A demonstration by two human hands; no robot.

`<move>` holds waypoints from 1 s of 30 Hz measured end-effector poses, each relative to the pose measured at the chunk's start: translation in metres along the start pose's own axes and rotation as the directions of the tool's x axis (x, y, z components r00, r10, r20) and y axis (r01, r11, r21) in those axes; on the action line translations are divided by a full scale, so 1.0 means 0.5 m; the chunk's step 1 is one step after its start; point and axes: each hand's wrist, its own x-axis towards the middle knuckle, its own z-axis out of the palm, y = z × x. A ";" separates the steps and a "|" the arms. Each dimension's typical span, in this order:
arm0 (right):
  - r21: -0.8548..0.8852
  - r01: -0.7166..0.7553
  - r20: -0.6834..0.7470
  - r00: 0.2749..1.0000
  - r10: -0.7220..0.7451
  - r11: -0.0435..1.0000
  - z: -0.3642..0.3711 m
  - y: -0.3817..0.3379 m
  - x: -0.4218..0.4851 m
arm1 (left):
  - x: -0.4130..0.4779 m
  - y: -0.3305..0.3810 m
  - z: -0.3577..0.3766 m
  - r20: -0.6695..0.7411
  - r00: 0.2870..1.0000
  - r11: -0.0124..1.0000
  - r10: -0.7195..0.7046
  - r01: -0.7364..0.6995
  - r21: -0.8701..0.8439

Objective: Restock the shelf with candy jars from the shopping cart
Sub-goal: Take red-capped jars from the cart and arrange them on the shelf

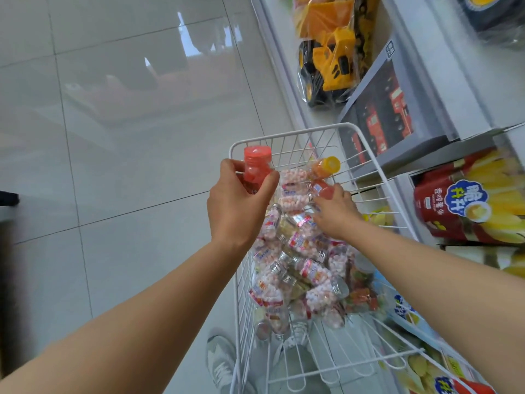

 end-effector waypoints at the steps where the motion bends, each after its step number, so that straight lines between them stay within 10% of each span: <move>1: -0.027 0.000 -0.019 1.000 -0.001 1.000 0.004 -0.003 0.000 | 0.001 -0.003 0.001 0.000 1.000 1.000 0.001 -0.001 0.001; 14: -0.164 0.122 -0.009 0.992 -0.125 0.979 -0.002 0.015 0.012 | 0.006 -0.011 0.011 -0.016 1.000 1.000 0.010 -0.010 0.015; 21: -0.201 0.176 -0.267 0.937 -0.227 0.964 -0.012 0.037 -0.009 | 0.001 -0.003 0.008 -0.009 1.000 1.000 -0.004 0.004 0.004; 30: 0.346 0.343 -0.393 0.898 -0.197 0.873 -0.056 0.032 -0.066 | -0.023 0.016 -0.009 -0.001 1.000 1.000 0.003 -0.003 0.006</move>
